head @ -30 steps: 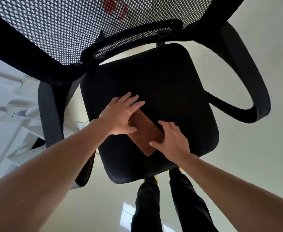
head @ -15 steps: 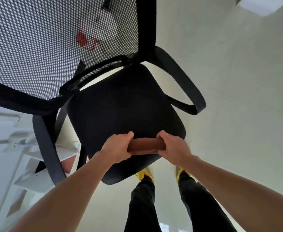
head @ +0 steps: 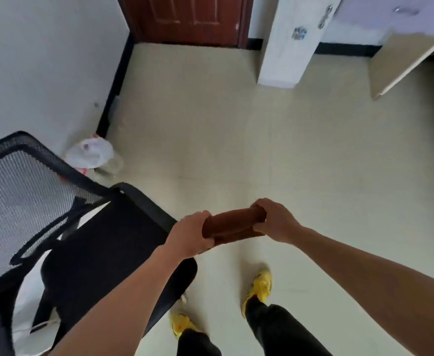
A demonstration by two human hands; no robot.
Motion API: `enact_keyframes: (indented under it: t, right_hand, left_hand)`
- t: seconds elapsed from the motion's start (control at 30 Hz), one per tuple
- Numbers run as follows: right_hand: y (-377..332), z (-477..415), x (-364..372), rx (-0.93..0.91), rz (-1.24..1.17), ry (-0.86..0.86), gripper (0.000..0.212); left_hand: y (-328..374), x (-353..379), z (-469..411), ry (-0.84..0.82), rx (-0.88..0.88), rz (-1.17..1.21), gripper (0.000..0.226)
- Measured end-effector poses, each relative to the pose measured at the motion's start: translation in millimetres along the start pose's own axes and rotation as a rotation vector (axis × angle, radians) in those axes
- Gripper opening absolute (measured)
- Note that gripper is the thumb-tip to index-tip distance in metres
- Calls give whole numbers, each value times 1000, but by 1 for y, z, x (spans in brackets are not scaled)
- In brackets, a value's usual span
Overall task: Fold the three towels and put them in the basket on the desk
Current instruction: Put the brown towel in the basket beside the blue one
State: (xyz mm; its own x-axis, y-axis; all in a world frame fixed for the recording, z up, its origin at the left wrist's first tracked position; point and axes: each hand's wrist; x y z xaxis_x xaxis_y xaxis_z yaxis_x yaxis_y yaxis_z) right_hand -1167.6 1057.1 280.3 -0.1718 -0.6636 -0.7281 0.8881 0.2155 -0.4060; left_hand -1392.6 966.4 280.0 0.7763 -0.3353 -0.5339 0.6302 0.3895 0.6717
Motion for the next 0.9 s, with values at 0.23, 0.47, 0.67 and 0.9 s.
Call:
enact_keyframes:
  t: [0.23, 0.47, 0.67, 0.9]
  right_hand:
    - [78, -33, -162, 92, -236, 179, 25]
    - [114, -116, -280, 136, -346, 297, 24]
    - [133, -194, -380, 202, -396, 409, 46]
    - [164, -264, -506, 263, -551, 516, 37]
  left_hand:
    - [149, -34, -105, 21, 81, 70, 45]
    - [237, -92, -226, 40, 169, 151, 36]
    - [306, -146, -339, -18, 210, 175, 37]
    - [408, -210, -461, -57, 280, 195, 38]
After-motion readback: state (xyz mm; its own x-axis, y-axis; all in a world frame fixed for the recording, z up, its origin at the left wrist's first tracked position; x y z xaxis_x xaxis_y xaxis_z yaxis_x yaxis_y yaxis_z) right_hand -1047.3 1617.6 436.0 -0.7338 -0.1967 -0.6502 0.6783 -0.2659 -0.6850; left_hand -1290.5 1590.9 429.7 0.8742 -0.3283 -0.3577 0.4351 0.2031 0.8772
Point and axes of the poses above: each hand's wrist, its own z-axis away from the middle knuckle, its own x-axis out of the palm, y = z × x, and after that the axes turned 15 degrees about z, right-handed
